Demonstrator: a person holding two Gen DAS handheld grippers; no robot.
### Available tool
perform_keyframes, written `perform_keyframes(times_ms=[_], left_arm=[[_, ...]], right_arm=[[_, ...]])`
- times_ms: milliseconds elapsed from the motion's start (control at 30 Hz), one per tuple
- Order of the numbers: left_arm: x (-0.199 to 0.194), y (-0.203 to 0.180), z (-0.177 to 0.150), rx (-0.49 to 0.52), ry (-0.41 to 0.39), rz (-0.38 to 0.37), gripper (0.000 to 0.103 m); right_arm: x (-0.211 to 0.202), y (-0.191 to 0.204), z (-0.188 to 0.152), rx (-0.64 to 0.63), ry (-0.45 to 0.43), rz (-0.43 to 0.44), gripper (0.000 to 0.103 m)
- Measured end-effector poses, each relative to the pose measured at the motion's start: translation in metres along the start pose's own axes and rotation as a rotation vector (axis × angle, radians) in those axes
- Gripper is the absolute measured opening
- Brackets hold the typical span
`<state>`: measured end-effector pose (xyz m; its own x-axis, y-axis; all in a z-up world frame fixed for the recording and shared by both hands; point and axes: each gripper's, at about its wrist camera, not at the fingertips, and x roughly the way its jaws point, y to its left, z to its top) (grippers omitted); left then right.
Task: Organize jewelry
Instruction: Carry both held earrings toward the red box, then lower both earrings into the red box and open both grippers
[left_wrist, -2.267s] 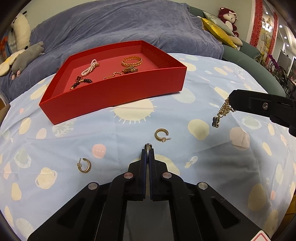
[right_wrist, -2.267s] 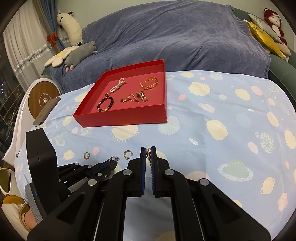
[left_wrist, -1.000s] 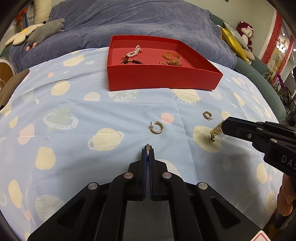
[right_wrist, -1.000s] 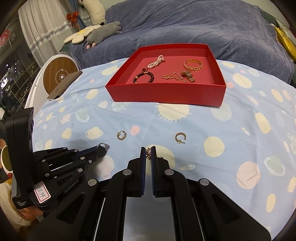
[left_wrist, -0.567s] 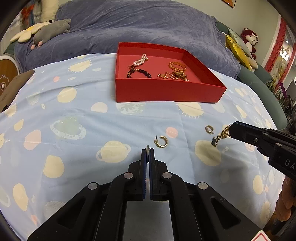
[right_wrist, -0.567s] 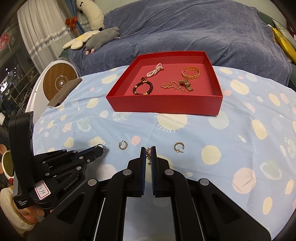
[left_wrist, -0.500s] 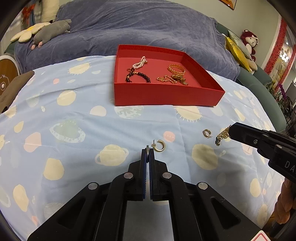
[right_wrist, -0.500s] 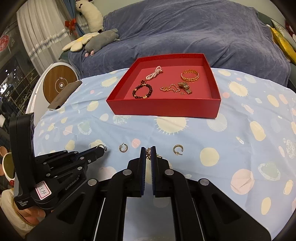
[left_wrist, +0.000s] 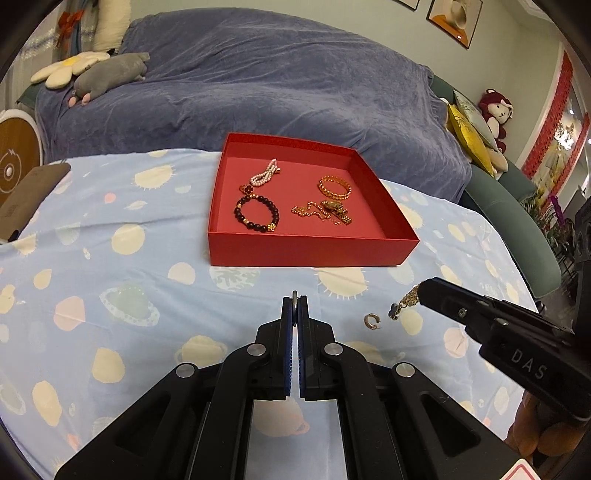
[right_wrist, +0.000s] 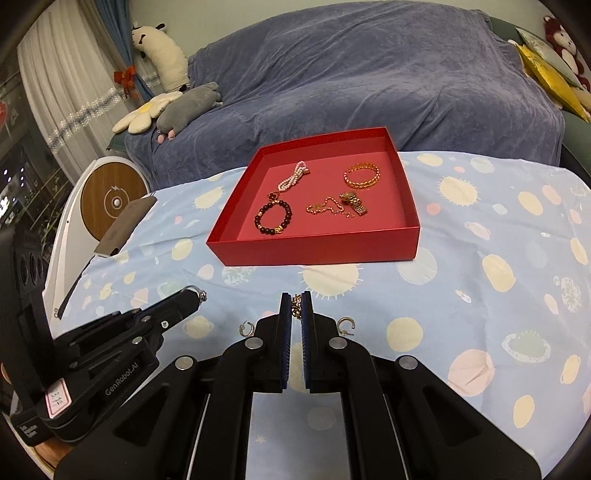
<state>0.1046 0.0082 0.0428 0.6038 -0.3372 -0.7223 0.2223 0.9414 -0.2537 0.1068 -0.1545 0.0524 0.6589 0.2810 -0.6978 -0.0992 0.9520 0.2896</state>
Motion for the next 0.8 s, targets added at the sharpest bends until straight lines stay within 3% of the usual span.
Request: perform_keyframes(times_ms=[333, 800], left_arm=[[0.014, 0.019, 0.039, -0.038, -0.012, -0.012, 0.000], [0.032, 0.044, 0.097, -0.004, -0.056, 0.064, 0.000]], right_arm=[[0.014, -0.008, 0.036, 0.002, -0.021, -0.014, 0.004], [0.023, -0.042, 0.101, 0.020, -0.103, -0.069, 0.004]])
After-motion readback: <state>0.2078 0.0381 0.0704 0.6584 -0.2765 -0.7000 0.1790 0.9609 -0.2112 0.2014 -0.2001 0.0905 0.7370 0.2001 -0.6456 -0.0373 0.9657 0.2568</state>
